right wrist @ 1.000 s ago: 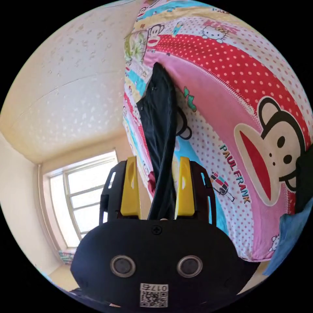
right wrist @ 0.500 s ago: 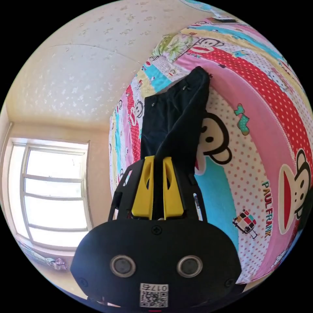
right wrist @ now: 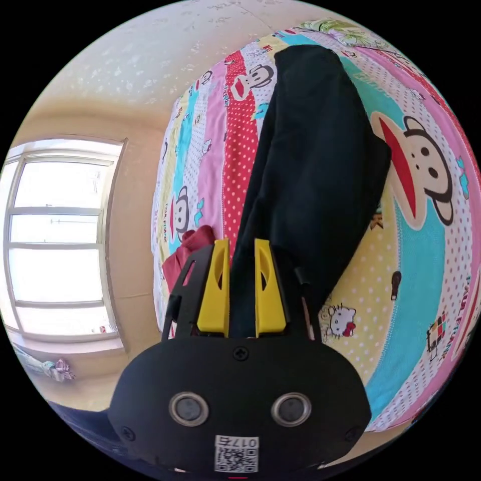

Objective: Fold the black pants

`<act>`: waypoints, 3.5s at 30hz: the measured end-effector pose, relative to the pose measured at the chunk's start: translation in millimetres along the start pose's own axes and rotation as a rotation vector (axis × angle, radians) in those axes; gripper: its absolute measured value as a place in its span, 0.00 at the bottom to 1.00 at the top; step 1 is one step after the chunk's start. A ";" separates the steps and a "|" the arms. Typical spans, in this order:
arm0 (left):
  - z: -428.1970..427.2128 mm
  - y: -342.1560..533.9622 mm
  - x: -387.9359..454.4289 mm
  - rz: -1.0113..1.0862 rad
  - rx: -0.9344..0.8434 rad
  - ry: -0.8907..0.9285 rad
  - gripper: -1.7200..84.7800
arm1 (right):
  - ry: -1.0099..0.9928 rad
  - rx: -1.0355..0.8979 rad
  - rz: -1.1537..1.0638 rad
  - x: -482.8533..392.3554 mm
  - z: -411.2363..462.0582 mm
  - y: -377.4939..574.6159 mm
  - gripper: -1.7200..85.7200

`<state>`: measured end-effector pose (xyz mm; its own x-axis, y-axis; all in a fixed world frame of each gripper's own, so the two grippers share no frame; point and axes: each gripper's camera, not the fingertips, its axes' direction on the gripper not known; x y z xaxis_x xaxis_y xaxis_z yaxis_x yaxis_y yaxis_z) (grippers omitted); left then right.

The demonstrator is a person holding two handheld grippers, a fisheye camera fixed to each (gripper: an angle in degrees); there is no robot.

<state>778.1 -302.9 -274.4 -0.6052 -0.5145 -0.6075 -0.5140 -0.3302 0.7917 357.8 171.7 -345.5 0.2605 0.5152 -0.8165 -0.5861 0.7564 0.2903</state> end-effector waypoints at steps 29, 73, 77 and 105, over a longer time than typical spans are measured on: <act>-53.8 60.2 86.7 0.158 -0.026 -0.330 0.08 | -0.189 -0.366 -0.034 77.6 -13.3 290.0 0.06; 191.1 -66.5 150.0 0.807 -0.088 -0.708 0.09 | 0.147 -0.559 0.195 196.4 -47.1 347.1 0.06; 224.4 -165.2 211.7 0.911 0.002 -0.658 0.12 | 0.093 -0.486 0.238 196.4 -58.1 354.0 0.06; 230.1 -231.3 70.9 0.650 0.145 -0.312 0.14 | -0.032 -0.403 0.266 169.6 -141.7 311.6 0.14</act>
<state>714.1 -80.9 -515.5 -0.9490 -0.3143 -0.0258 -0.0550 0.0842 0.9949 110.7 437.7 -464.2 0.0809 0.6870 -0.7222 -0.8847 0.3832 0.2654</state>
